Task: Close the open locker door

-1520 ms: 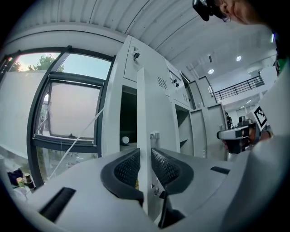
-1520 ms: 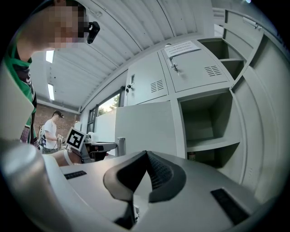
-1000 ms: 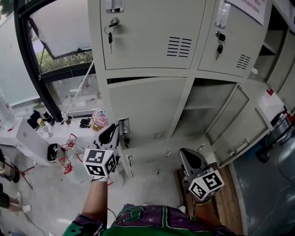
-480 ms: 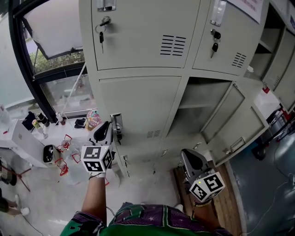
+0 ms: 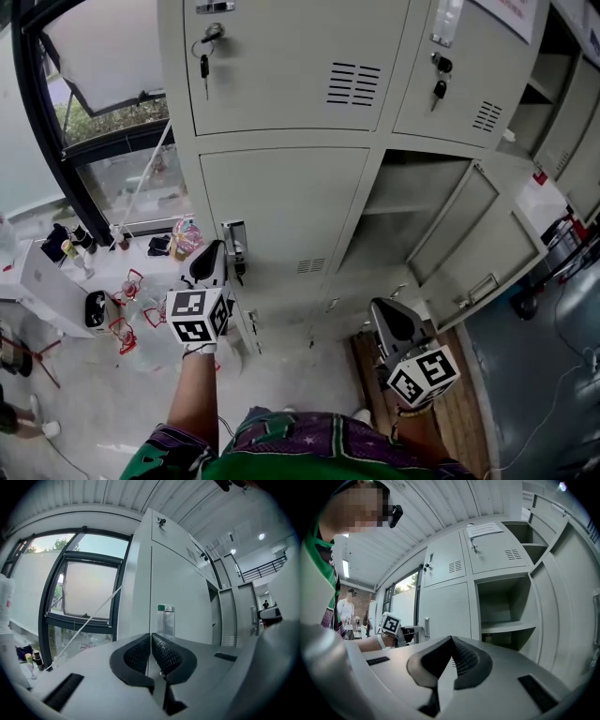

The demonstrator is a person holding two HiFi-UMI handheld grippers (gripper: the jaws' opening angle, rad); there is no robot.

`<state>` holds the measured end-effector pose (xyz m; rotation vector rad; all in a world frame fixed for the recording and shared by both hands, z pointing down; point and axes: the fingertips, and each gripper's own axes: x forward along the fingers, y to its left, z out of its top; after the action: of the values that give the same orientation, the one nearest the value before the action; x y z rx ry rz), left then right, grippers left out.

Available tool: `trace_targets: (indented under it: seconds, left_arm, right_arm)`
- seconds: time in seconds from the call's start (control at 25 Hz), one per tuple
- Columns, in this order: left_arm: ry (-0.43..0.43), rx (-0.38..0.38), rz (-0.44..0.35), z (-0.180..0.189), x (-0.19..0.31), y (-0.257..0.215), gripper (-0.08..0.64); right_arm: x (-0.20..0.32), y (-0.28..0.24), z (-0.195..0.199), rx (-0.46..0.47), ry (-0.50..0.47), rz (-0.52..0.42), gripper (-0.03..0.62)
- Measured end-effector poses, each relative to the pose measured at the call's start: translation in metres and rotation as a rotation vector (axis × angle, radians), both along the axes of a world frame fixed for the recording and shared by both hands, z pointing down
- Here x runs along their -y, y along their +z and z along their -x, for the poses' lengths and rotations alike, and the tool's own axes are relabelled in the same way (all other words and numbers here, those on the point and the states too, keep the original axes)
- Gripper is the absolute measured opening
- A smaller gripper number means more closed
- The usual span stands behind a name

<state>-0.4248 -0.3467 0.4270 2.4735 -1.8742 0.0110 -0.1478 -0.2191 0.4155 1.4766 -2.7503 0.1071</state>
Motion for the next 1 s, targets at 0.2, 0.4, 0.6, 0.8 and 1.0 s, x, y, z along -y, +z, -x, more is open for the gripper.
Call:
trace_targets:
  seconds: [0.2, 0.4, 0.6, 0.8, 1.0]
  left_arm:
    - [-0.037, 0.092, 0.004, 0.002, 0.001, 0.013, 0.021]
    - [-0.026, 0.074, 0.064, 0.01, -0.005, 0.031, 0.021]
    - [-0.013, 0.056, 0.049, 0.004, -0.021, 0.023, 0.021]
    - [0.014, 0.05, 0.025, -0.018, -0.036, 0.01, 0.021]
    - [0.101, 0.064, 0.003, -0.067, -0.049, -0.001, 0.021]
  right_arm:
    - [-0.002, 0.001, 0.003, -0.003, -0.008, 0.003, 0.006]
    - [-0.002, 0.005, 0.002, -0.01, 0.0, 0.009, 0.006]
    - [-0.001, 0.002, -0.019, -0.011, 0.031, 0.002, 0.006]
    - [-0.006, -0.004, -0.05, -0.008, 0.075, -0.017, 0.006]
    - [-0.012, -0.015, -0.086, -0.001, 0.101, -0.035, 0.006]
